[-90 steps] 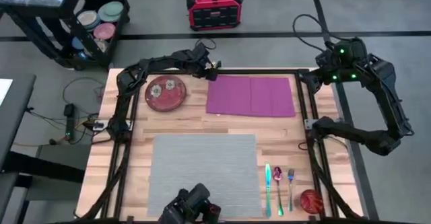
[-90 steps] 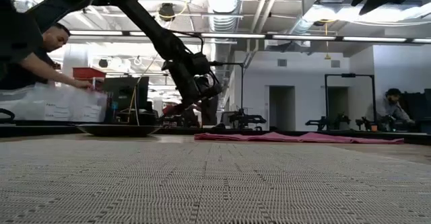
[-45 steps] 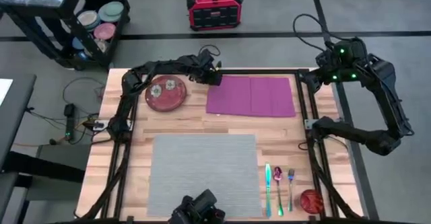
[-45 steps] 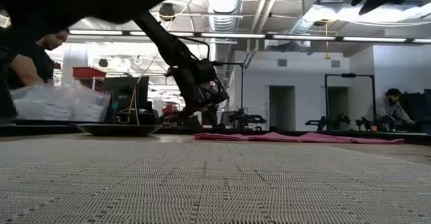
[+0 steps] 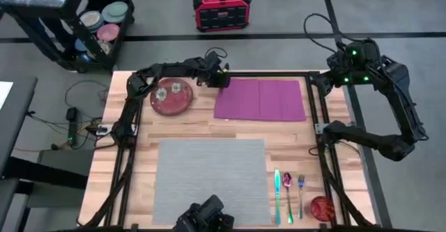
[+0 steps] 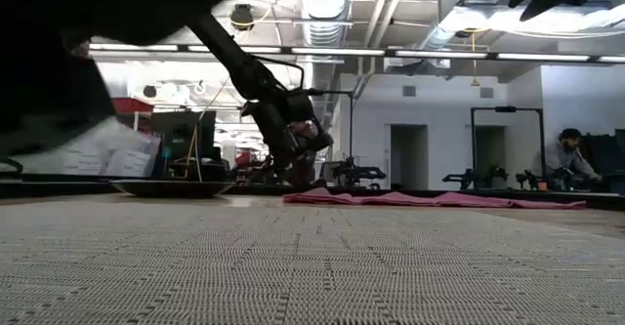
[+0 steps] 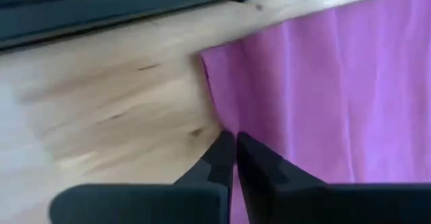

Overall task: Set table place
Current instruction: Fold the pink table towel

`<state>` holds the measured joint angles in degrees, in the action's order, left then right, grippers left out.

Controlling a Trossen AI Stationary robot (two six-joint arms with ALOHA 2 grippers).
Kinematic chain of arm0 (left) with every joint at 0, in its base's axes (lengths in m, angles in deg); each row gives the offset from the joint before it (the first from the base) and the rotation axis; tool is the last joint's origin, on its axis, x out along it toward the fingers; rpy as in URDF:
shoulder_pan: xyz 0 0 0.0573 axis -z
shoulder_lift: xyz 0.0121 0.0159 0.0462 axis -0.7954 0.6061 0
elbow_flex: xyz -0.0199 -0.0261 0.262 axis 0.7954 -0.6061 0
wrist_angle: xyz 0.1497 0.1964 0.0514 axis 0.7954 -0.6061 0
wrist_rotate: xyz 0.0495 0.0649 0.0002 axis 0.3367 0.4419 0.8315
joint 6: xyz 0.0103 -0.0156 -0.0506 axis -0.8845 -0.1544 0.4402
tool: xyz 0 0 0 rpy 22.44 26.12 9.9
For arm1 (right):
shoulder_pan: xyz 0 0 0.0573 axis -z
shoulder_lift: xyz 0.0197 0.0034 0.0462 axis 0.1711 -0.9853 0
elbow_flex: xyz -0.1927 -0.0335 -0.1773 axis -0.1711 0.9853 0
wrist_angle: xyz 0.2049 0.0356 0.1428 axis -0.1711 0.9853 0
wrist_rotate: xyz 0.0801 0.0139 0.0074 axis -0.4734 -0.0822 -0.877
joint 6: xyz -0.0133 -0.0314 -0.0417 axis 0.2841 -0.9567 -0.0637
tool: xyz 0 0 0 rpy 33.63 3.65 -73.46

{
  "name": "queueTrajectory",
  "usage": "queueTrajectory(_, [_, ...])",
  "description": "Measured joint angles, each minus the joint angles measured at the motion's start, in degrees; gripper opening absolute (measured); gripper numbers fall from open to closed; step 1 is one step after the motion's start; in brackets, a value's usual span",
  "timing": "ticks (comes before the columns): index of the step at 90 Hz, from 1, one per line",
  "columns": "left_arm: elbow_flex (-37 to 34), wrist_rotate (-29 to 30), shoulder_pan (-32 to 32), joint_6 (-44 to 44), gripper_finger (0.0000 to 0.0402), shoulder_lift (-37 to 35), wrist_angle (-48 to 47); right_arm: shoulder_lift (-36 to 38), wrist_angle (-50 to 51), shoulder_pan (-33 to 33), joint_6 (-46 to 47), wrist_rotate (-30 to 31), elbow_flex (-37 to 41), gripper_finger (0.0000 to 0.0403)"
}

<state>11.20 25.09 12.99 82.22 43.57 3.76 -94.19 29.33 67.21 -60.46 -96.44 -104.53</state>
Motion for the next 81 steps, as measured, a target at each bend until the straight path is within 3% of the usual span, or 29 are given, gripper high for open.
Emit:
queueTrajectory(16, [-0.05, 0.24, 0.09, -0.18, 0.0000, -3.34, -1.30, 0.01, 0.04, 0.00, -0.03, 0.04, 0.00, 0.0205])
queueTrajectory(50, [0.02, -8.53, 3.32, 6.29, 0.0000, -7.59, 3.59, 0.01, -0.59, 0.00, -0.63, 0.33, 0.00, 0.0205])
queueTrajectory(68, [0.00, -5.71, 1.56, 0.39, 0.0000, -10.81, -10.85, -0.06, -1.93, 0.00, -0.63, 0.33, 0.00, 0.0205])
queueTrajectory(81, [0.02, -3.69, -1.15, -3.92, 0.0000, -14.32, -16.07, -0.06, -2.75, 0.00, -0.61, 0.33, 0.00, 0.0205])
